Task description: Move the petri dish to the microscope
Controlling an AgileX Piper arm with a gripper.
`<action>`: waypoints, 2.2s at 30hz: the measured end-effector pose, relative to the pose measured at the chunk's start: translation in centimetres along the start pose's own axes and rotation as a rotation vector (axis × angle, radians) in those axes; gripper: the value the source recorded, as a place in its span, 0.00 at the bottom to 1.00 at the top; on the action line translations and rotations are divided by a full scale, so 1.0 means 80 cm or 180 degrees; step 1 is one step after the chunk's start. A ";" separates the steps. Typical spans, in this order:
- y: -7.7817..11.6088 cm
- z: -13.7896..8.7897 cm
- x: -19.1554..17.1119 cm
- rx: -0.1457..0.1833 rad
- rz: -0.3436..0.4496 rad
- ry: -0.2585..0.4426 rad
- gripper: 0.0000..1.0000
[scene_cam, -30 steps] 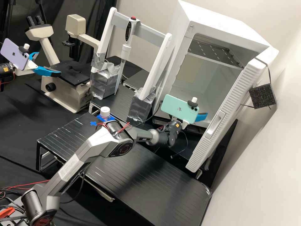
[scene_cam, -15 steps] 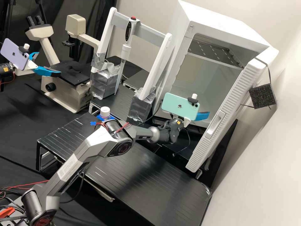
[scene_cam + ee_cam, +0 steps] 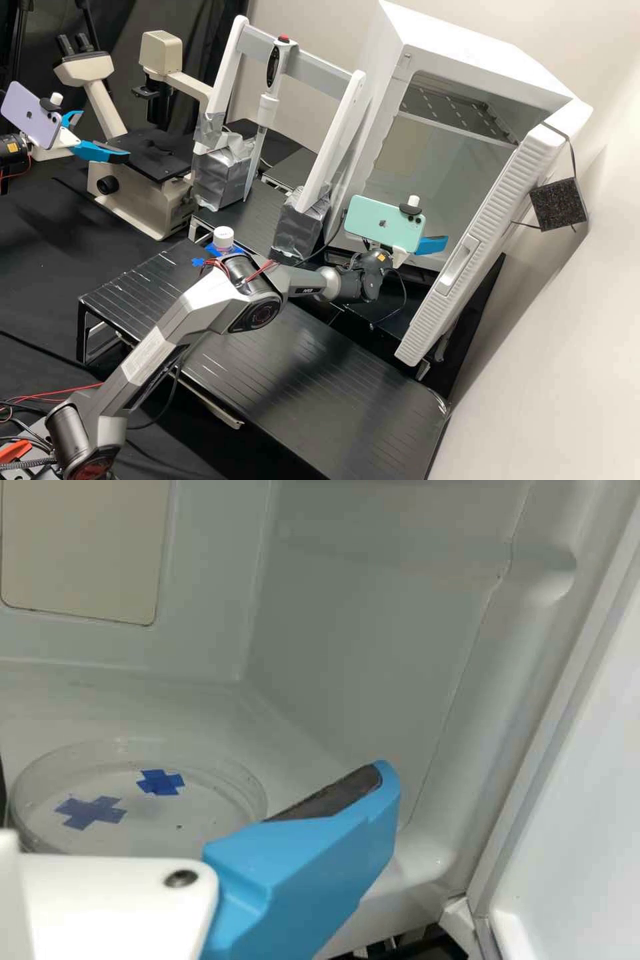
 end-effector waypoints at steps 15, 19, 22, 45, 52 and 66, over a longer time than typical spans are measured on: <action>0.000 0.000 0.000 -0.0018 -0.0011 0.0003 0.00; 0.000 0.000 0.000 -0.0018 -0.0011 0.0003 0.00; 0.000 0.000 0.000 -0.0018 -0.0011 0.0003 0.00; -0.003 0.001 -0.001 -0.0009 -0.0026 0.0009 0.00; -0.002 0.000 -0.001 -0.0011 -0.0022 0.0012 0.00; 0.019 0.005 -0.028 0.0001 0.0030 -0.0068 0.00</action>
